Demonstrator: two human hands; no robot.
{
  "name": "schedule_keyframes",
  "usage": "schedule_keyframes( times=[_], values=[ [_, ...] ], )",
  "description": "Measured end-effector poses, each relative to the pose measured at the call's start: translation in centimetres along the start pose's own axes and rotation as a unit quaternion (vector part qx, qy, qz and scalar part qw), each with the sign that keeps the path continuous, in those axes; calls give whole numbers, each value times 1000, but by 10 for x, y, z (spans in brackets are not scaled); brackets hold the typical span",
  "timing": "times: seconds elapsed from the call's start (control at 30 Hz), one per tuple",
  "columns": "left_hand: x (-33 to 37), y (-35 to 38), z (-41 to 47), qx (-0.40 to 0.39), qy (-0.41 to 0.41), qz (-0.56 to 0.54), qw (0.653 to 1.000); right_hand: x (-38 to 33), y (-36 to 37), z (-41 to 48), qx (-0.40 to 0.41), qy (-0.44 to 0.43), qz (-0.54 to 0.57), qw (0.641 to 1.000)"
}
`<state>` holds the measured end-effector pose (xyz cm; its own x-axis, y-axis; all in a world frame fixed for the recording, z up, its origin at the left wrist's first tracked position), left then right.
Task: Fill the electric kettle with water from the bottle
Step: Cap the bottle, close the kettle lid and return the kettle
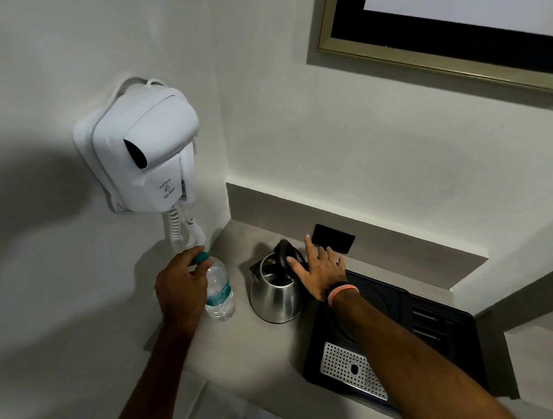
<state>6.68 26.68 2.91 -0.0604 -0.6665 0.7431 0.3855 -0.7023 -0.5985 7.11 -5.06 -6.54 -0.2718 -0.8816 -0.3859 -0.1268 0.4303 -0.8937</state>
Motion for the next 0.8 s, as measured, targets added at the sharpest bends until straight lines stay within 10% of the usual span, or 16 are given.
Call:
schedule_keyframes(
  times=[0.37,0.8],
  values=[
    [0,-1,17,-62,1,9,998,-36,19,-2,-33,-149,-99,983],
    [3,2,19,-130,-25,37,991,-41,17,8,-42,-127,-111,985]
  ],
)
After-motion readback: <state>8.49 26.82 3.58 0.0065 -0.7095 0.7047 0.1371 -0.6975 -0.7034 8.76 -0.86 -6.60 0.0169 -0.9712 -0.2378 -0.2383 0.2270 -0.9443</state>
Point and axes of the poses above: each hand's wrist, its own z-axis towards the middle knuckle, its own y-axis out of the palm, x = y × z, the point moved 8 cm from there along z, towards the middle knuckle, and after that the axes turned 4 degrees about z, right-handed, at the moved point
